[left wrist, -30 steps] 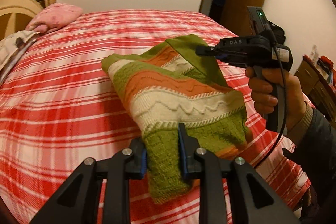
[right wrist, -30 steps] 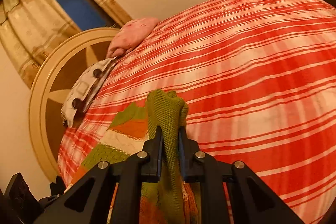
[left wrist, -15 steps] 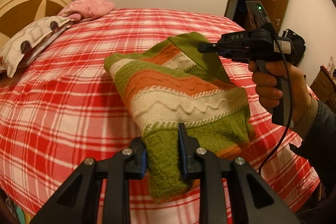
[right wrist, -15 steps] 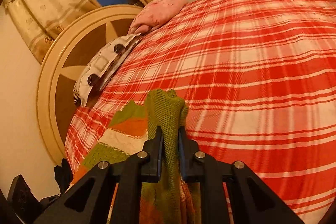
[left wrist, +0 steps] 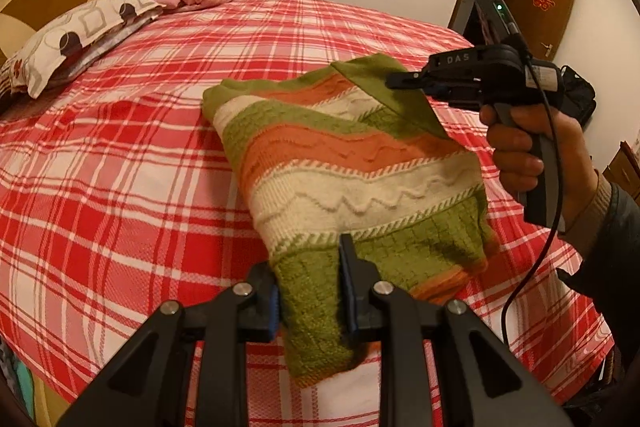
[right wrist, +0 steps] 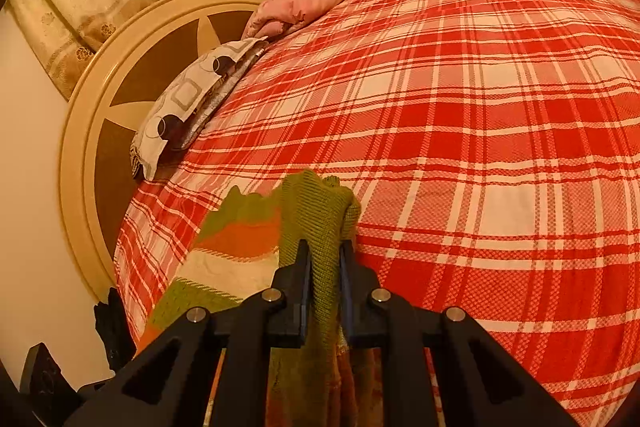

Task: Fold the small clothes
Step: 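Lift the held green edge with the right tool and fold it over the sweater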

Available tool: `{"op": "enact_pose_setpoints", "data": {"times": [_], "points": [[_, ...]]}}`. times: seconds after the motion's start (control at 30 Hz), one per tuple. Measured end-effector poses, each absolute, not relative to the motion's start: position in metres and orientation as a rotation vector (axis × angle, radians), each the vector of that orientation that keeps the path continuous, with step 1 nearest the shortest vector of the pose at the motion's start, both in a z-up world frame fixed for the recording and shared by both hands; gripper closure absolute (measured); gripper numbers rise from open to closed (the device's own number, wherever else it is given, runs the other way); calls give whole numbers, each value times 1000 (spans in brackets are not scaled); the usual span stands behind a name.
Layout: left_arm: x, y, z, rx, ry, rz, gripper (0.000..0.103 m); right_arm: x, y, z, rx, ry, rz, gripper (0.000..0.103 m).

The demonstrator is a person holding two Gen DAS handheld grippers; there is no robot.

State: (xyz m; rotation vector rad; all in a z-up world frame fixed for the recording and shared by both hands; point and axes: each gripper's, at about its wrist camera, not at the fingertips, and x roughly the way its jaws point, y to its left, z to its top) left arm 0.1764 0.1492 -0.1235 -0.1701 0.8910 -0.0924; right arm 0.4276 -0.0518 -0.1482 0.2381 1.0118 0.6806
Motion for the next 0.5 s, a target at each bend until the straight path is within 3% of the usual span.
{"op": "enact_pose_setpoints", "data": {"times": [0.5], "points": [[172,150,-145,-200,904,-71,77,431,-53,-171,196,1054,606,91]]}}
